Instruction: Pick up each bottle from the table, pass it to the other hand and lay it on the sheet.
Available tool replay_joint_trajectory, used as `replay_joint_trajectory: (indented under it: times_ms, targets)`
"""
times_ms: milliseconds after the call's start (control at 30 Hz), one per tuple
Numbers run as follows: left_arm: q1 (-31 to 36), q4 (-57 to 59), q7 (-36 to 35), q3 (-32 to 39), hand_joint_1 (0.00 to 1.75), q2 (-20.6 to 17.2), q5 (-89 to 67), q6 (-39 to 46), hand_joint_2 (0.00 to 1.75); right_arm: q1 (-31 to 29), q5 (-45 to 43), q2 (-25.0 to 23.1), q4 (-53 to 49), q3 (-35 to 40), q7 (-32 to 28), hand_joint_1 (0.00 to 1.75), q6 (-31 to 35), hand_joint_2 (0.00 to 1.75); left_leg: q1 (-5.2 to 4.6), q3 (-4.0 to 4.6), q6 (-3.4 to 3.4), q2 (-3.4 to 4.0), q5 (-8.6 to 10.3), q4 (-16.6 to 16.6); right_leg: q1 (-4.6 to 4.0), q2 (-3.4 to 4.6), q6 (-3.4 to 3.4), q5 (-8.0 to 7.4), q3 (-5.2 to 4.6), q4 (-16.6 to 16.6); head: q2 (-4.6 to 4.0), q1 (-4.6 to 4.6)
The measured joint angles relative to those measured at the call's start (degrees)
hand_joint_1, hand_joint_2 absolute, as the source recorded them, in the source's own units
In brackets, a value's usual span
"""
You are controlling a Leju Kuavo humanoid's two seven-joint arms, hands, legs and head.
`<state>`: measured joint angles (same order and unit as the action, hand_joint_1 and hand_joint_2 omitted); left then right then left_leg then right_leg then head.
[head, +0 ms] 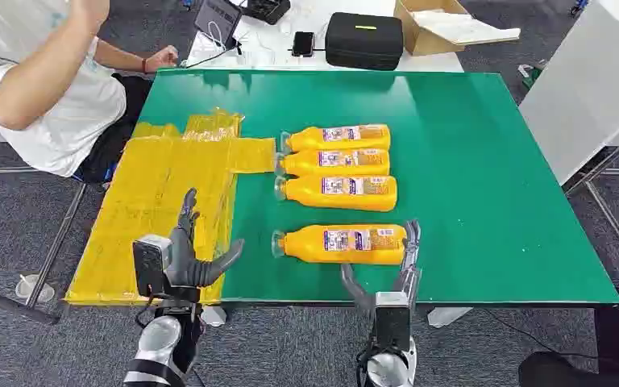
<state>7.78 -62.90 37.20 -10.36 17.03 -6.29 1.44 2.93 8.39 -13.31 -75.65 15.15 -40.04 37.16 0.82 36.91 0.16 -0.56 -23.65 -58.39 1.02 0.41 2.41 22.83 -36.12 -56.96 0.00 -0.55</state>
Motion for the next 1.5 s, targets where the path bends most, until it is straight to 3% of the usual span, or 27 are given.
replay_joint_trajectory:
  times_ms: [367, 533, 733, 1100, 1500]
  targets:
    - [-0.90, 1.75, -2.14, 0.48, 0.00, 0.66, 6.23, -1.99, 1.75, -1.17, 6.69, 0.31, 0.79, -0.61, 0.68, 0.00, -3.11, 1.75, 0.00, 0.00, 0.00, 0.00, 0.00, 0.00, 0.00, 0.00, 0.00, 0.00, 0.00, 0.00, 0.00, 0.00]
    - [-0.87, 1.05, 2.60, 0.68, 0.00, 0.96, 2.16, 10.29, 1.75, -4.91, 20.46, 1.36, 4.29, -0.81, 12.04, 0.00, -5.81, 1.75, 0.00, -0.02, 0.01, 0.01, 0.04, 0.00, 0.00, 0.00, 0.00, -0.03, 0.01, 0.00, 0.00, -0.02]
    - [-0.61, -1.05, 2.65, 1.16, 0.00, 0.96, 2.23, 11.43, 1.75, -11.81, 29.31, 4.83, 8.79, -0.96, 23.76, 0.00, -12.16, 1.75, -0.02, -0.01, 0.02, -0.01, 0.08, -0.03, 0.02, -0.01, 0.03, -0.05, 0.04, 0.00, 0.00, 0.00]
    - [-0.34, -1.22, 2.67, 2.32, 0.00, 0.96, 2.25, 10.64, 1.75, -17.57, 28.52, 8.70, 14.60, -0.76, 30.84, 0.00, -23.35, 1.75, -0.01, -0.01, 0.02, -0.02, 0.07, -0.02, 0.00, -0.02, 0.03, -0.05, 0.03, 0.00, 0.00, -0.02]
    - [-0.18, 0.09, 2.82, 4.52, 0.00, 0.52, 4.41, 6.91, 1.75, -19.26, 25.40, 12.74, 16.33, 2.21, 30.22, 0.00, -31.69, 1.75, -0.01, -0.18, 0.03, 0.00, 0.07, -0.03, 0.01, -0.01, 0.03, -0.06, 0.19, 0.01, 0.00, 0.00]
